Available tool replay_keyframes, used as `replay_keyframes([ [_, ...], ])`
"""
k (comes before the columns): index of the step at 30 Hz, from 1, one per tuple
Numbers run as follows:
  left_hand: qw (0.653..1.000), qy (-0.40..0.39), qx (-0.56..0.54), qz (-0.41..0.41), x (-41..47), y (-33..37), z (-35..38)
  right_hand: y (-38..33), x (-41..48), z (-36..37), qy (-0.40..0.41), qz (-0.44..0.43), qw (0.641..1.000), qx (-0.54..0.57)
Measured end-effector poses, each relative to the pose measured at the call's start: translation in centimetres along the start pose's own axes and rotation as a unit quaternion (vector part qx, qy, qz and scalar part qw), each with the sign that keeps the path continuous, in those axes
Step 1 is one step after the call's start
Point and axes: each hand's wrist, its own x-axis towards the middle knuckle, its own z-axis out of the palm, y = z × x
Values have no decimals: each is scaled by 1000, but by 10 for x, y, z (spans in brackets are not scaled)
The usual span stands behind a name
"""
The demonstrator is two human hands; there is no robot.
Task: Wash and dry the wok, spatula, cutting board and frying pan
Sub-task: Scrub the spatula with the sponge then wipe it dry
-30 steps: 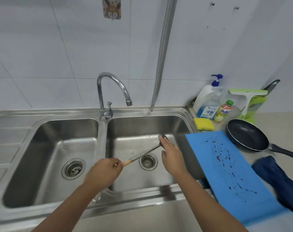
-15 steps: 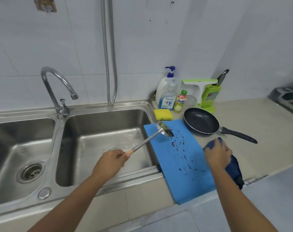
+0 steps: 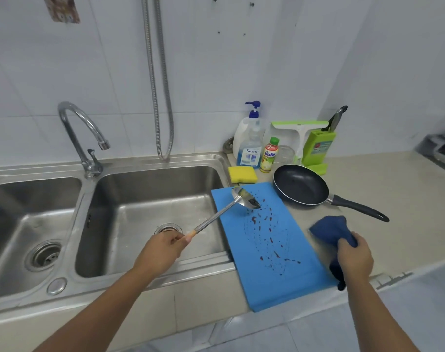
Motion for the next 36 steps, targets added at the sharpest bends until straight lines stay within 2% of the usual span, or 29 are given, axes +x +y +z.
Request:
replay_keyframes([
  [2,1000,4,4,-5,0,-4,-4,-21,-20,2,39,-2,995,91],
  [4,1000,11,10,-2,1,-7,-9,-41,-41,9,36,-11,983,181],
  [7,1000,21,14,7,-1,-8,-18,-74,-82,30,-31,-40,955,291],
  [10,999,24,0,24,-6,-9,-30,-102,-126,69,-145,-52,919,362],
  [13,999,20,-27,35,-12,-10,-43,-128,-168,114,-238,-94,912,320],
  [16,998,21,-36,44,-19,-13,-56,-146,-212,161,-298,-183,914,205],
  [18,998,26,-38,47,-23,-21,-68,-151,-237,185,-326,-204,905,180],
  [21,998,29,-8,47,-28,-39,-89,-164,-254,208,-328,-194,908,174],
  [27,998,37,41,28,-28,-74,-112,-184,-275,241,-275,-171,928,186],
  [30,998,37,44,25,-22,-88,-125,-176,-307,250,-288,-145,924,205],
  [33,998,31,50,37,-16,-95,-135,-162,-330,256,-329,-177,908,190],
  [36,998,29,47,43,-13,-102,-139,-172,-322,260,-335,-213,906,150],
])
